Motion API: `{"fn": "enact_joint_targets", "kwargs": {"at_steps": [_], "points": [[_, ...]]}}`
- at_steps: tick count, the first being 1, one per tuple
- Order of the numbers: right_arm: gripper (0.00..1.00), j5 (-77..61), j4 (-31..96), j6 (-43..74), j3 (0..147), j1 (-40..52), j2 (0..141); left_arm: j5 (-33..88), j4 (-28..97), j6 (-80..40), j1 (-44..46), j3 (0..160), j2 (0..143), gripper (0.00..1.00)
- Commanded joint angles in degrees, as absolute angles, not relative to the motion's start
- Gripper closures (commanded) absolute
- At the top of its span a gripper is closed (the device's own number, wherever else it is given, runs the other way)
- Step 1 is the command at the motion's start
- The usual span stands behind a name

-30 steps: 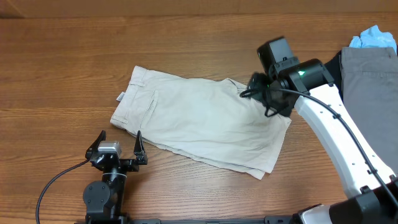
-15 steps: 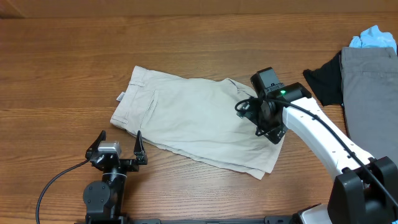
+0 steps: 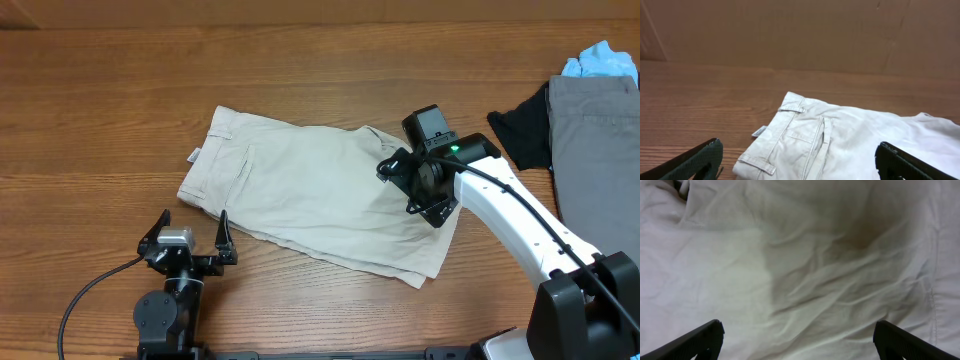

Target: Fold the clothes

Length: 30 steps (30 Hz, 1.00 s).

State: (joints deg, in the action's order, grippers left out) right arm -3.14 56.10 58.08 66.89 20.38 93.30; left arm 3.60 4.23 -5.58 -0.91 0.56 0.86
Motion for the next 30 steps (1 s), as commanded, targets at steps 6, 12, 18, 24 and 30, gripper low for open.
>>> {"fn": "enact_joint_targets", "kwargs": {"at_steps": [6,12,18,24,30], "points": [[0.0,0.6,55.8,58.5,66.3,20.5,93.1,26.9,-8.5,-21.1,-1.5,0.9,0.4,0.0],[0.0,0.6,55.5,58.5,66.3,20.5,93.1,30.8,-7.6,-23.7,-1.5,7.7,1.1,0.0],[0.0,0.5,55.1,58.5,66.3,20.5,93.1,29.5,5.5,-14.8,-1.5,24.4,14.8,0.0],[0.0,0.5,55.1,58.5,66.3,20.5,93.1,29.0,27.5,-6.8,-1.2,47.3,42.2,0.0],[0.0,0.5,55.2,58.5,66.3,20.5,93.1,28.7,46.1,-5.3,-0.8,68.7,72.4,0.0]]}}
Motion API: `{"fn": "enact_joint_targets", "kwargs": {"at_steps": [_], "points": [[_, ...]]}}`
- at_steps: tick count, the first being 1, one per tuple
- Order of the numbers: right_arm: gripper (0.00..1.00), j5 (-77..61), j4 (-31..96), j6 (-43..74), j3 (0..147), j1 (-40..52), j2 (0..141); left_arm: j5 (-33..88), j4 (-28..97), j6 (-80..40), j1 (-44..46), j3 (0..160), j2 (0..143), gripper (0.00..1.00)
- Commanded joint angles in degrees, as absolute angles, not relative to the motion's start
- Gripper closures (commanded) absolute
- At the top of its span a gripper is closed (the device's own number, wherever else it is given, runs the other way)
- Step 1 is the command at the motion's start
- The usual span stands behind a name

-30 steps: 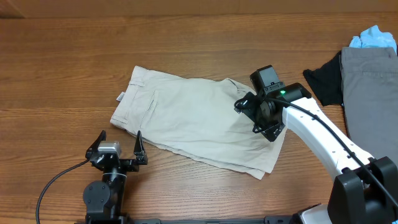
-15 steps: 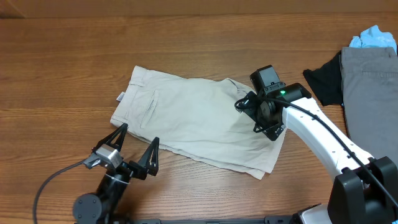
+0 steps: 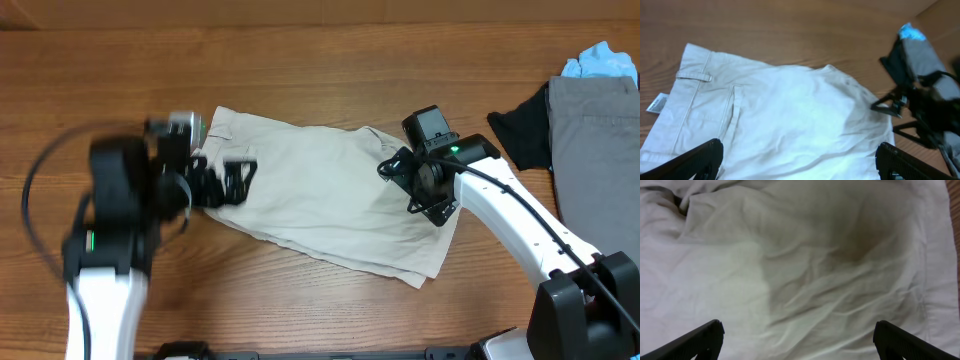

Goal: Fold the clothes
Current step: 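Reach the left gripper to the left end of the pants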

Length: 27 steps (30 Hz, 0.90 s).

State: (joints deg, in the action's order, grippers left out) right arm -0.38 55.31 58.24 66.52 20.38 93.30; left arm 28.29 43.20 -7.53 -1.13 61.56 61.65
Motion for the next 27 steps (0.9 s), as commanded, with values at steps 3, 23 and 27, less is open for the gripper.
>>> {"fn": "enact_joint_targets", "kwargs": {"at_steps": [3,23,27], "points": [[0.0,0.5,55.1,58.5,66.3,20.5,93.1,34.5,47.2,-7.3,-0.7,70.4,81.1,0.0],[0.96,-0.1,55.0,66.4,62.4,20.6,93.4,4.6,43.5,-13.3,7.3,70.6,97.6,0.96],[0.96,-0.1,52.9,70.2,58.2,20.5,93.4,4.2,43.1,-13.3,7.5,70.6,101.3,0.96]]}}
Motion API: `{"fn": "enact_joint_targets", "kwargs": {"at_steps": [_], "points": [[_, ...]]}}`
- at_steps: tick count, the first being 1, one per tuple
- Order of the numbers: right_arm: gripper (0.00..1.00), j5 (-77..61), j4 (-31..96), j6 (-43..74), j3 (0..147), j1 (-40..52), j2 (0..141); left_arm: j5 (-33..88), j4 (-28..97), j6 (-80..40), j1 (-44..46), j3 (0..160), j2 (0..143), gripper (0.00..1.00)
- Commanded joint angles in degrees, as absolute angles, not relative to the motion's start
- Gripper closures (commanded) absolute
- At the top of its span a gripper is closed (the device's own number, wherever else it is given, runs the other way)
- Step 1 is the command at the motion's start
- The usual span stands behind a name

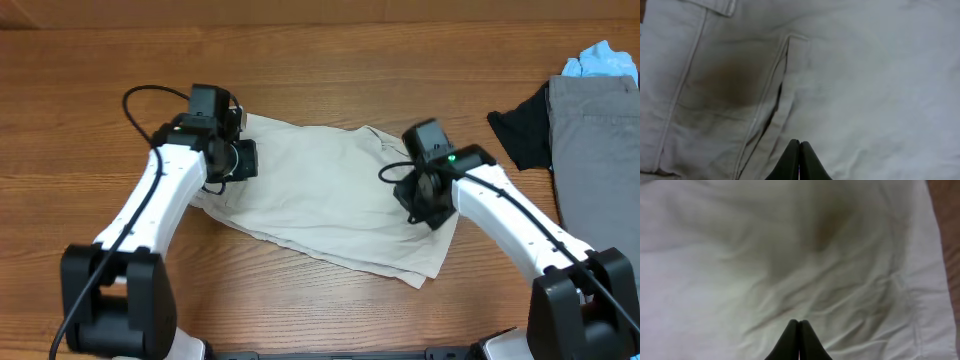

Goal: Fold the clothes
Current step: 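Reach the left gripper to the left end of the pants, then grasp both ends of the pants and stretch them apart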

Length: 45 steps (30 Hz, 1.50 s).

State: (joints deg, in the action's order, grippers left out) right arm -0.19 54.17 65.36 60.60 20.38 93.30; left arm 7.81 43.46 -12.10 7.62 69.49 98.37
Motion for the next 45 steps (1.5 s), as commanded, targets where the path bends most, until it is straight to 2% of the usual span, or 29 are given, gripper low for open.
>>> {"fn": "enact_joint_targets", "kwargs": {"at_steps": [1,9,15,20,27,45], "points": [[0.96,-0.2,52.2,70.2,57.6,20.5,93.4,4.1,42.9,-13.3,7.2,70.6,102.2,0.96],[0.96,-5.3,51.1,74.3,54.6,20.6,93.4,4.0,41.4,-11.7,2.8,70.6,108.7,0.96],[0.96,-9.1,41.9,74.5,50.9,24.2,93.4,4.4,39.8,-11.3,0.8,70.6,111.3,0.96],[0.96,-8.6,40.8,76.8,50.2,25.2,93.6,3.5,41.4,-11.7,0.6,70.6,114.2,0.96],[0.96,-5.1,41.0,77.2,49.5,25.2,94.5,-0.2,45.3,-22.0,-2.2,70.5,116.4,0.96],[0.95,-5.1,33.6,73.9,49.3,25.1,95.0,1.4,54.2,-31.1,-21.2,69.5,116.4,0.96]]}}
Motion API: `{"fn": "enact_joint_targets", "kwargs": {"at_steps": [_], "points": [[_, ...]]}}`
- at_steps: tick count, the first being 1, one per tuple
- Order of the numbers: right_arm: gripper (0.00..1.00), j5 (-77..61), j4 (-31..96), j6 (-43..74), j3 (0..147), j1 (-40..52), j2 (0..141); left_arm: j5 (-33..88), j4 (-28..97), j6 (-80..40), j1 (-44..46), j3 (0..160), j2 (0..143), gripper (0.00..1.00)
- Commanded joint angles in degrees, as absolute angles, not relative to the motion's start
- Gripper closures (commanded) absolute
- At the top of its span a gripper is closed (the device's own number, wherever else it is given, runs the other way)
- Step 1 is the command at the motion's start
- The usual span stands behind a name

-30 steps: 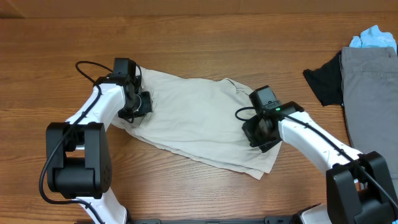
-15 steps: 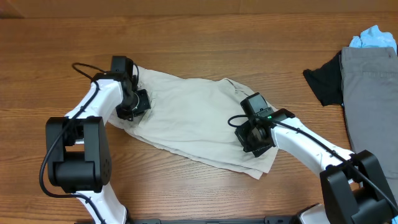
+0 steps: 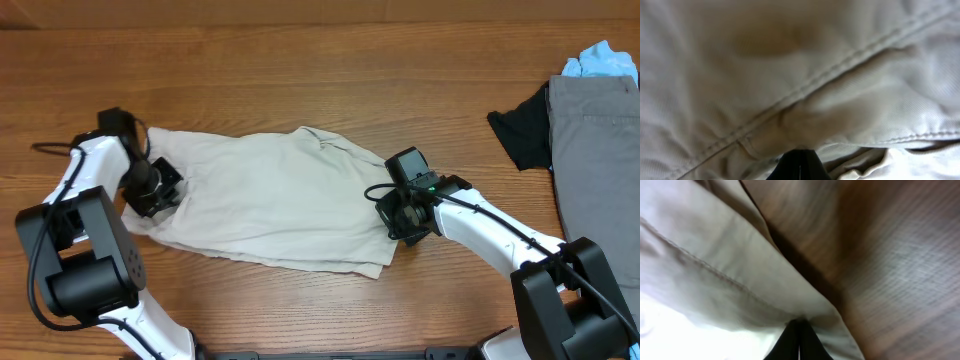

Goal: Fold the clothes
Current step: 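Grasp both ends of the pants and stretch them apart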

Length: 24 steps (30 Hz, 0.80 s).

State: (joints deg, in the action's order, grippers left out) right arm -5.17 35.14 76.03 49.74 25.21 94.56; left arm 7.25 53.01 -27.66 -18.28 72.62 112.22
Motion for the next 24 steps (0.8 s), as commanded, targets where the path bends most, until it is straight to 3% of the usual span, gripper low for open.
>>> {"fn": "enact_joint_targets", "kwargs": {"at_steps": [1,15,24], "points": [[0.95,-5.2,31.6,72.0,49.3,25.1,95.2,3.1,54.4,-31.1,-21.8,69.5,116.4,0.96],[0.96,-8.1,19.9,68.9,49.5,24.4,101.9,13.7,57.0,-31.1,-19.7,69.5,116.4,0.96],[0.96,-7.2,20.7,63.3,49.8,14.5,102.2,17.1,57.2,-31.1,-19.0,69.5,116.4,0.96]]}}
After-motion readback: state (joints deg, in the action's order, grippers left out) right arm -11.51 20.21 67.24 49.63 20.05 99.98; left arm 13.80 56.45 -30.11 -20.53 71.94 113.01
